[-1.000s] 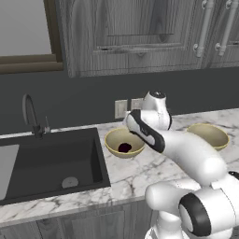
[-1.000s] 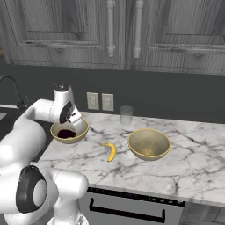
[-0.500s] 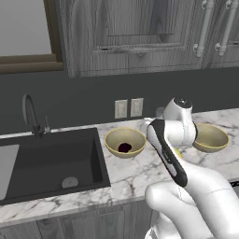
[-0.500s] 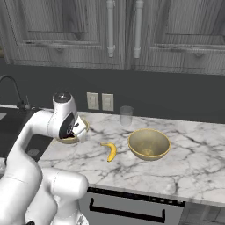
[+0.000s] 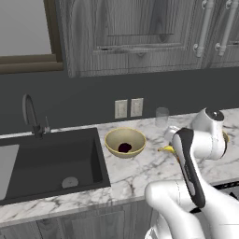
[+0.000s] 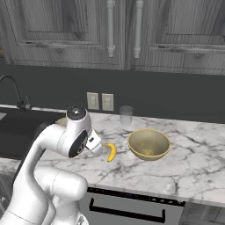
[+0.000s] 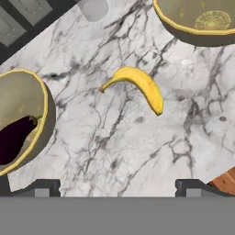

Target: Pick both bowls and place them on the counter. Then place the banana in one bowl and place the eggplant in the other bowl.

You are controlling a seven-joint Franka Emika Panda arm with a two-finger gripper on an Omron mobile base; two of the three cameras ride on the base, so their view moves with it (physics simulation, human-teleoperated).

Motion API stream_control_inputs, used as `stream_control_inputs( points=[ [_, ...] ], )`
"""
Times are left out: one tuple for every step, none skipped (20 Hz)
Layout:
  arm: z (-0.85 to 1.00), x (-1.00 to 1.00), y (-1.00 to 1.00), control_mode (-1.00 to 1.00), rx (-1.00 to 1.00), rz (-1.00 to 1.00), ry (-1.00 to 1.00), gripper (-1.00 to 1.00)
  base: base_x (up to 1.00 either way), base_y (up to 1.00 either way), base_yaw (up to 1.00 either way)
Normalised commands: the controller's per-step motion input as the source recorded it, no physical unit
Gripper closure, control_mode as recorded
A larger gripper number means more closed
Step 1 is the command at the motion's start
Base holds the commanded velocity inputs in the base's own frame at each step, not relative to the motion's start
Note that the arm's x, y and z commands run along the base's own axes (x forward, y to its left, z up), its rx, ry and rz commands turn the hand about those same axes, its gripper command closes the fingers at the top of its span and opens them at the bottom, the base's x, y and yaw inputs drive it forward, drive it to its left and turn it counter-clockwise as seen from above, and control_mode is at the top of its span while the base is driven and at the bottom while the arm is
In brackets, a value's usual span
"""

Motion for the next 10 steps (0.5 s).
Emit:
stream_control_inputs(
  points=[
    [0.00, -0.19, -0.65, -1.00, -0.02, 0.01, 0.00, -1.00, 0.00, 0.00, 0.00],
    [0.00, -0.16, -0.56, -1.00, -0.03, 0.01, 0.00, -1.00, 0.00, 0.00, 0.00],
    [0.00, -0.05, -0.53, -1.00, -0.05, 0.02, 0.01, -1.00, 0.00, 0.00, 0.00],
    [0.00, 0.00, -0.52, -1.00, -0.05, 0.04, 0.01, -1.00, 0.00, 0.00, 0.00],
    [0.00, 0.00, -0.48, -1.00, -0.03, 0.07, 0.04, -1.00, 0.00, 0.00, 0.00],
    [0.00, 0.00, -0.39, -1.00, -0.04, 0.06, 0.05, -1.00, 0.00, 0.00, 0.00],
    [0.00, 0.00, -0.31, -1.00, -0.06, 0.05, 0.07, -1.00, 0.00, 0.00, 0.00],
    [0.00, 0.00, -0.31, -1.00, -0.06, 0.05, 0.08, -1.00, 0.00, 0.00, 0.00],
    [-0.01, 0.09, -0.31, -1.00, -0.06, 0.06, 0.09, -1.00, 0.00, 0.00, 0.00],
    [-0.04, 0.12, -0.27, -1.00, -0.06, 0.08, 0.09, -1.00, 0.00, 0.00, 0.00]
  ],
)
